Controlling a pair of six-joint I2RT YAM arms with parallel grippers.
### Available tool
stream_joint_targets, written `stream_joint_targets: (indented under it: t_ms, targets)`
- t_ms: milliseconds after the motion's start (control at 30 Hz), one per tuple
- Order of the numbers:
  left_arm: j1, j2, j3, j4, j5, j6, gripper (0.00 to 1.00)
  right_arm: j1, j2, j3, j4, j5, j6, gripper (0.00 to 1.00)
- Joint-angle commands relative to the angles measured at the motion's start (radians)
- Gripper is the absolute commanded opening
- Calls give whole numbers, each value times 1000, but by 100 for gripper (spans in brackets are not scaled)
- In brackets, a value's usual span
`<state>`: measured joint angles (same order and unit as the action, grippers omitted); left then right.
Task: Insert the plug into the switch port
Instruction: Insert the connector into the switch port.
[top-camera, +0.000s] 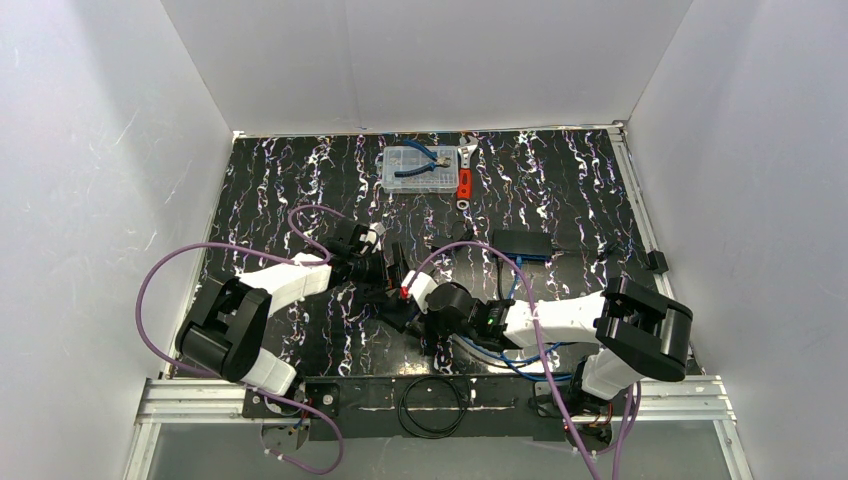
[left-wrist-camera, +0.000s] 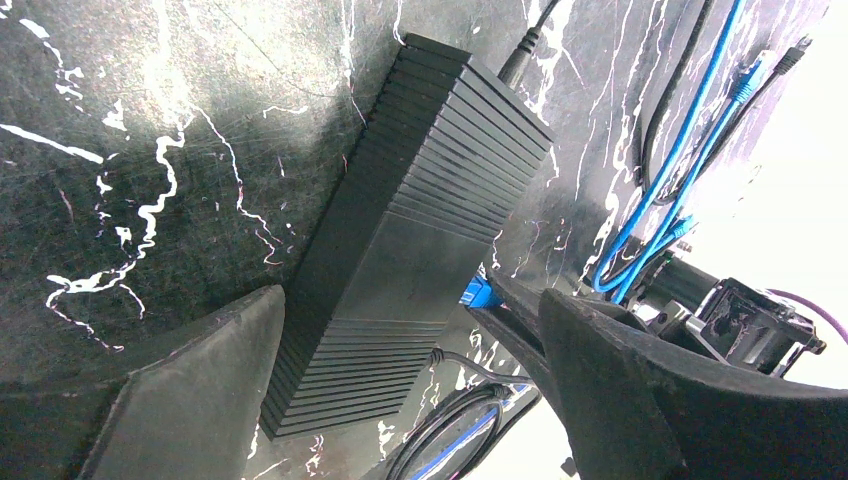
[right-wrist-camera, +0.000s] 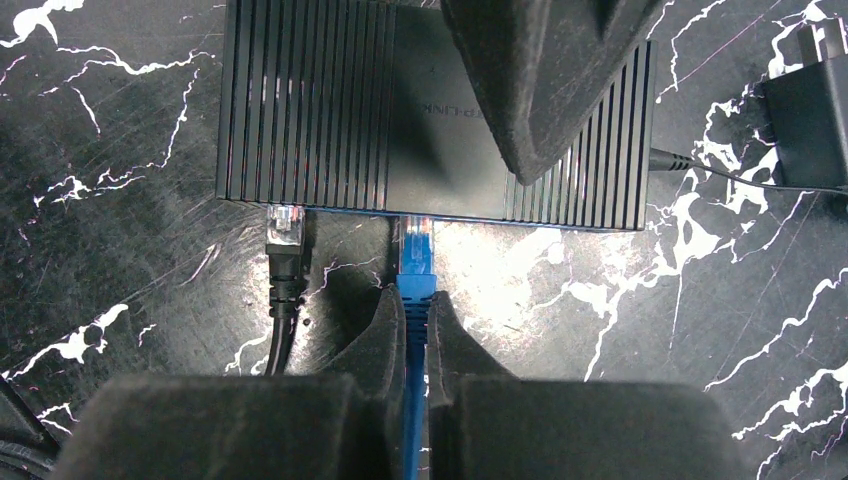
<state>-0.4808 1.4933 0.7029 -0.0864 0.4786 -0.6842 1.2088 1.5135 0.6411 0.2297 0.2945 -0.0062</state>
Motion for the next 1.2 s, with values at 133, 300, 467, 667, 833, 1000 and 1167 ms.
stream_joint_targets:
  t_ms: [133, 300, 467, 667, 833, 1000, 1167]
  targets:
    - [-19, -11, -8, -6, 20, 1, 98, 6, -20, 6, 150, -10, 52, 1]
    - [-24, -33, -35, 0, 24, -8, 98, 6, -14, 3, 188, -26, 87, 1]
    - [-24, -60, -65, -4, 26, -7, 98, 6, -20, -21, 223, -18, 114, 1]
    - [-25, -84, -85, -11, 30, -3, 98, 6, -37, -59, 258, -24, 126, 1]
    - [-24, -93, -94, -23, 32, 5, 98, 6, -69, -112, 322, -40, 127, 1]
    - [-24, -90, -92, -30, 38, 12, 98, 7, -74, -117, 334, -40, 100, 1]
    - [-24, -90, -87, -35, 42, 14, 98, 6, -30, -98, 338, -56, 83, 1]
